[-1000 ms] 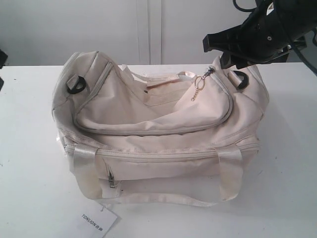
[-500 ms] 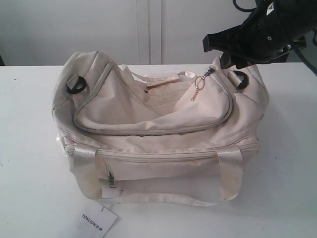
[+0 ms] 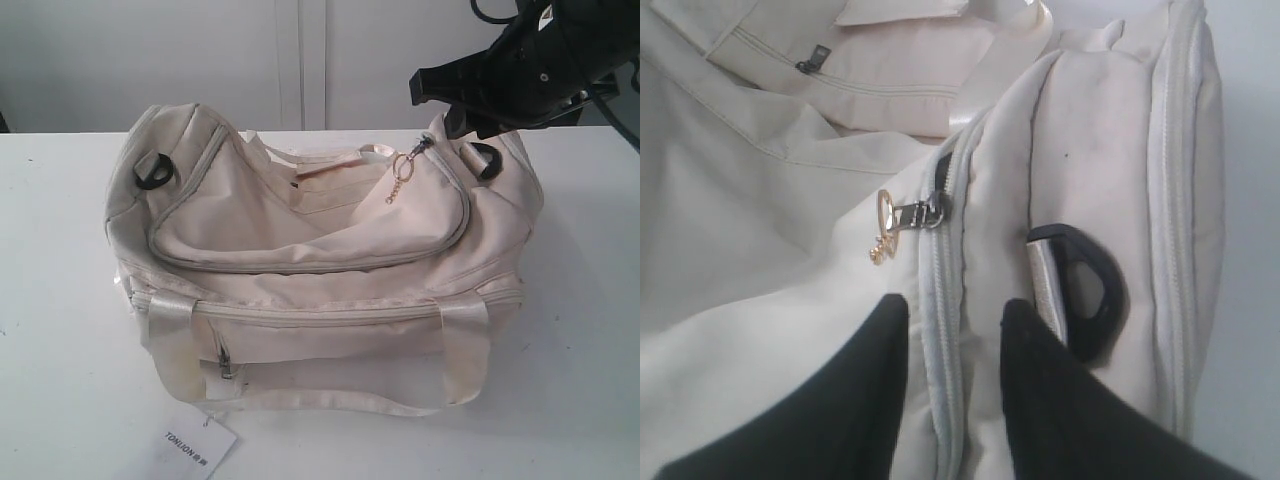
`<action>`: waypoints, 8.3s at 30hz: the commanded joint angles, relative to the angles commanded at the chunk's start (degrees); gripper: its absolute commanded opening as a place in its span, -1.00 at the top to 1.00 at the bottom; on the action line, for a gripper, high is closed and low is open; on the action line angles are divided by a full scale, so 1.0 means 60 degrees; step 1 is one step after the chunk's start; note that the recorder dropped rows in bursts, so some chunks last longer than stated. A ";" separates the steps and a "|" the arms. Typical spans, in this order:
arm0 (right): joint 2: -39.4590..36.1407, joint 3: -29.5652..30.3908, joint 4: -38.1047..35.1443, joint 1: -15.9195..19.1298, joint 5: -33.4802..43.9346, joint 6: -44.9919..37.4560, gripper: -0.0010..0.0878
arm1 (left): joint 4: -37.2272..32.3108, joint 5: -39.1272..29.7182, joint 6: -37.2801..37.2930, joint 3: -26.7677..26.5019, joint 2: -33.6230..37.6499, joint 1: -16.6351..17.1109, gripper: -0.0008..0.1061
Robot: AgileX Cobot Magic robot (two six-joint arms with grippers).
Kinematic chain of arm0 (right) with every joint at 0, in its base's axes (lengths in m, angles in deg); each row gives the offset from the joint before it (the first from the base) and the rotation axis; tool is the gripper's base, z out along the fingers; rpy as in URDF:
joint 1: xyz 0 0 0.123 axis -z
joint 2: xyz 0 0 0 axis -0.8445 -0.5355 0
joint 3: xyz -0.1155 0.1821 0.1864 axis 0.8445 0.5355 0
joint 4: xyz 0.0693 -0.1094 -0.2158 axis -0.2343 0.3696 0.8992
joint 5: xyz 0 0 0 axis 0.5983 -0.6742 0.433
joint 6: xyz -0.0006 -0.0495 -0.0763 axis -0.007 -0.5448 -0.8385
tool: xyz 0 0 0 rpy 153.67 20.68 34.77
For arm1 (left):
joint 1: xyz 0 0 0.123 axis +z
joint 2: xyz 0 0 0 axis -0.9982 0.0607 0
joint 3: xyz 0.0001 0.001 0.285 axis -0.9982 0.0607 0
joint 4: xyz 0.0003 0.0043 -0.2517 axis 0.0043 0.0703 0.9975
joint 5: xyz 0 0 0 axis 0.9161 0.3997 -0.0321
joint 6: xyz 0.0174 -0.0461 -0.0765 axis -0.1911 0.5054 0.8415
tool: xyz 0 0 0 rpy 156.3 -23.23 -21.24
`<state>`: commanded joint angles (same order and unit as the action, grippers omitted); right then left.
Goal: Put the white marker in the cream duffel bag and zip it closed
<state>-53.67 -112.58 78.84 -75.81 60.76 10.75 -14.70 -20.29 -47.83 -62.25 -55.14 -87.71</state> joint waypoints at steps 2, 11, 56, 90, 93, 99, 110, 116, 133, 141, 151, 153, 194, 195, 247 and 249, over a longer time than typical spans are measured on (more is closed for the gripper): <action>0.0000 0.0000 0.0000 0.0000 0.0000 0.0000 0.28 | 0.0000 0.0000 0.0000 0.0000 0.0000 0.0000 0.99; 0.0000 0.0000 0.0003 0.0000 -0.0025 0.0000 0.28 | -0.0080 0.0477 -0.0610 0.0136 -0.0281 0.0000 0.99; 0.0000 0.0000 -0.0003 0.0000 -0.0027 0.0000 0.28 | -0.0923 0.5015 -0.0963 0.7305 -0.4547 -0.0993 0.99; 0.0000 0.0000 -0.0021 0.0000 -0.0029 0.0000 0.28 | -0.1720 0.5643 0.1131 0.7606 -0.4547 -0.0969 0.99; 0.0000 0.0000 -0.0021 0.0000 -0.0029 0.0000 0.28 | -0.1720 0.5643 0.1115 0.7606 -0.4547 -0.0969 0.99; 0.0000 0.0000 -0.0021 0.0000 -0.0029 0.0000 0.28 | -0.1720 0.5643 0.1115 0.7606 -0.4547 -0.0969 0.99; 0.0000 0.0000 -0.0021 0.0000 -0.0029 0.0000 0.28 | -0.1720 0.5643 0.1115 0.7606 -0.4547 -0.0969 0.99; 0.0000 0.0000 -0.0021 0.0000 -0.0029 0.0000 0.28 | -0.1720 0.5643 0.1115 0.7606 -0.4547 -0.0969 0.99; 0.0000 0.0000 0.1320 0.0000 0.0526 0.0000 0.28 | -0.1720 0.5643 0.1115 0.7606 -0.4547 -0.0969 0.99; 0.0524 0.0000 0.2261 0.0000 0.0883 0.0000 0.28 | -0.1720 0.5643 0.1115 0.7606 -0.4547 -0.0969 0.99; 0.2290 0.0000 0.4488 0.0000 0.1618 0.0259 0.45 | -0.1720 0.5643 0.1115 0.7606 -0.4547 -0.0969 0.99; 0.2640 0.0000 0.4732 0.0000 0.1903 0.0259 0.60 | -0.1720 0.5643 0.1115 0.7606 -0.4547 -0.0969 0.99; 0.8217 0.0835 0.4755 0.1409 0.2321 0.1183 0.98 | -0.1720 0.5643 0.1115 0.7606 -0.4547 -0.0969 0.99; 0.8363 0.1040 0.4607 0.1598 0.2175 0.1183 0.98 | -0.1720 0.5643 0.1115 0.7606 -0.4547 -0.0969 0.99; 1.4455 1.2766 0.0939 0.3329 -0.3992 -0.1483 0.98 | -0.1720 0.5661 0.1115 0.7606 -0.4547 -0.0969 0.99; 1.4455 1.2766 0.0939 0.3329 -0.3965 -0.1484 0.98 | -0.1720 0.5661 0.1115 0.7606 -0.4547 -0.0969 0.99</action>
<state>33.06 -35.99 84.47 -55.84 36.97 1.85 -25.02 13.67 -41.14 -16.61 -82.42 -93.53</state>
